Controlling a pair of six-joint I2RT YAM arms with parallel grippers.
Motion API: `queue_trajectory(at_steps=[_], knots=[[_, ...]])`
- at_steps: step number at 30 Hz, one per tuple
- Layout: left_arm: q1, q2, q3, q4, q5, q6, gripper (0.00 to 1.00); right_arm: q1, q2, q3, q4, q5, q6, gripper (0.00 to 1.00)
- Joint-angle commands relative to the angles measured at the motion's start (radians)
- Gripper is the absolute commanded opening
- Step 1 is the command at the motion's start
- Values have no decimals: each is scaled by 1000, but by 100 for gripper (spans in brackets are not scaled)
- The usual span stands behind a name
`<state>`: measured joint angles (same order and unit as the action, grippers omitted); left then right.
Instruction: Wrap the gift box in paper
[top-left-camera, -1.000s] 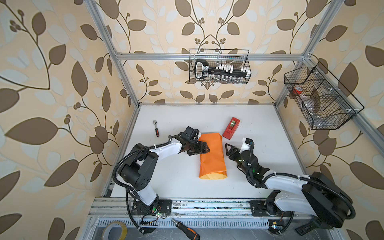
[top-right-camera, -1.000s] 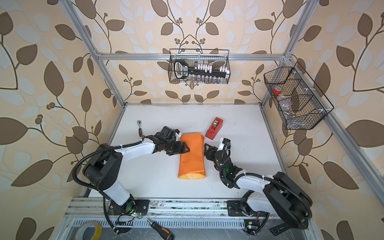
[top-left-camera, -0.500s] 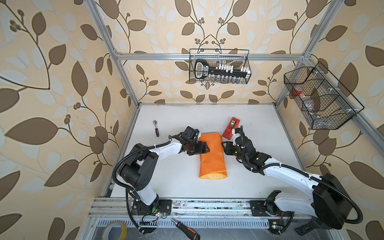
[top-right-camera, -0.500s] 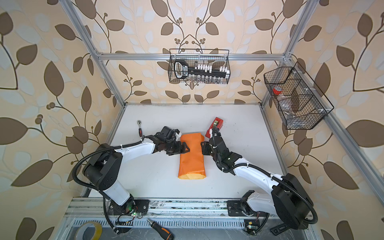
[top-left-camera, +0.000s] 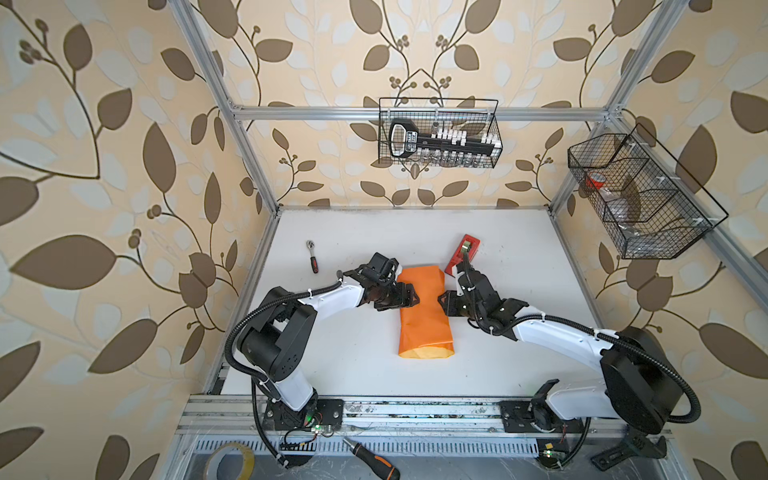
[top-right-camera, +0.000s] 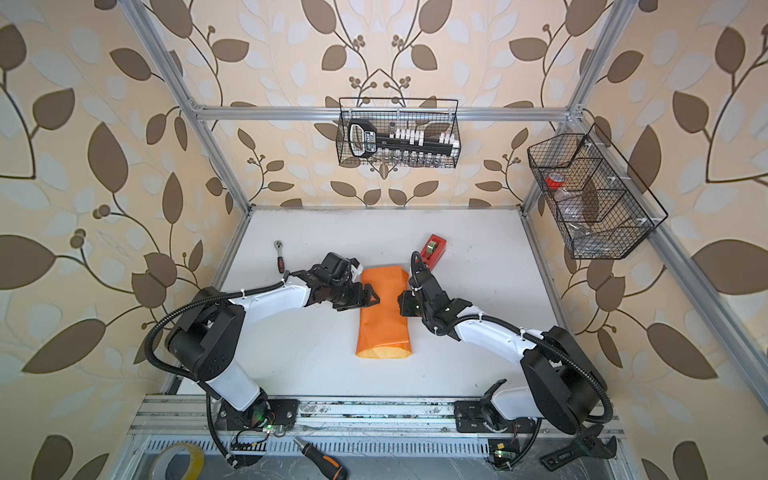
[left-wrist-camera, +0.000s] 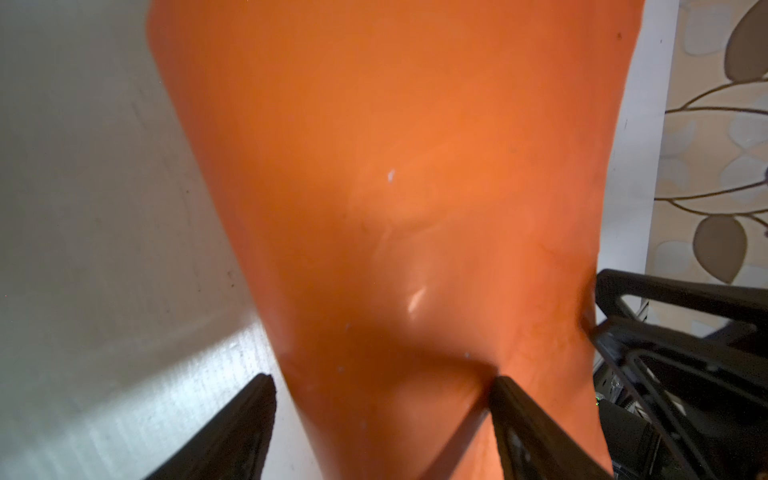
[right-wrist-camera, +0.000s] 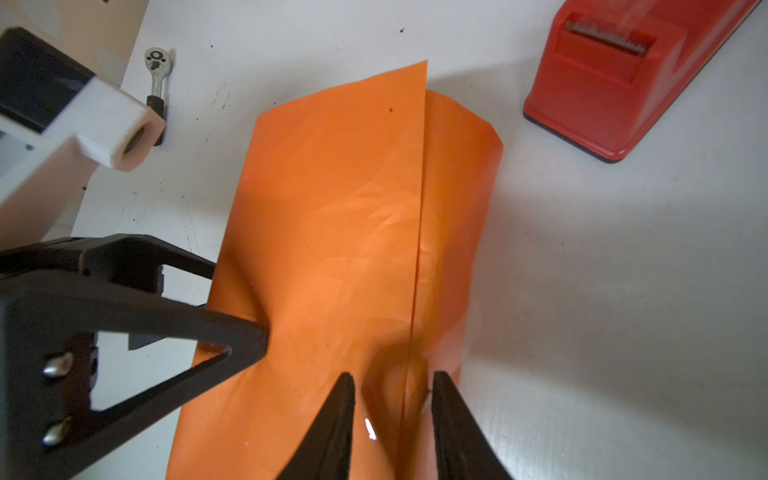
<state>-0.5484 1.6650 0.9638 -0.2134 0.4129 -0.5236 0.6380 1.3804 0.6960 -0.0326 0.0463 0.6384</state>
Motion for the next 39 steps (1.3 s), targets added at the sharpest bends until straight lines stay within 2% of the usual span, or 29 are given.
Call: queue_trajectory(at_steps=[1,7,12,25,27,29,33,39], knots=[[4,44,-45,-123,-107,34,82,-4,21,26,2,-17,-13,33],[5,43,-46,-125,-109,34,82,-6,40,13,29,-41,4,34],[4,43,-46,-124,-110,34,82,-20,61,-12,82,-101,33,40],[5,47,-38,-123,-102,30,82,-103,159,-67,238,-294,100,68],[4,43,-34,-125,-102,30,82,-123,150,-63,240,-326,101,77],[5,37,-32,-123,-98,25,82,-146,110,-60,226,-344,96,84],[4,22,-22,-112,-90,12,83,-187,-32,-63,136,-329,45,91],[4,7,28,-100,-72,-26,86,-193,-235,-91,-30,-250,-119,94]])
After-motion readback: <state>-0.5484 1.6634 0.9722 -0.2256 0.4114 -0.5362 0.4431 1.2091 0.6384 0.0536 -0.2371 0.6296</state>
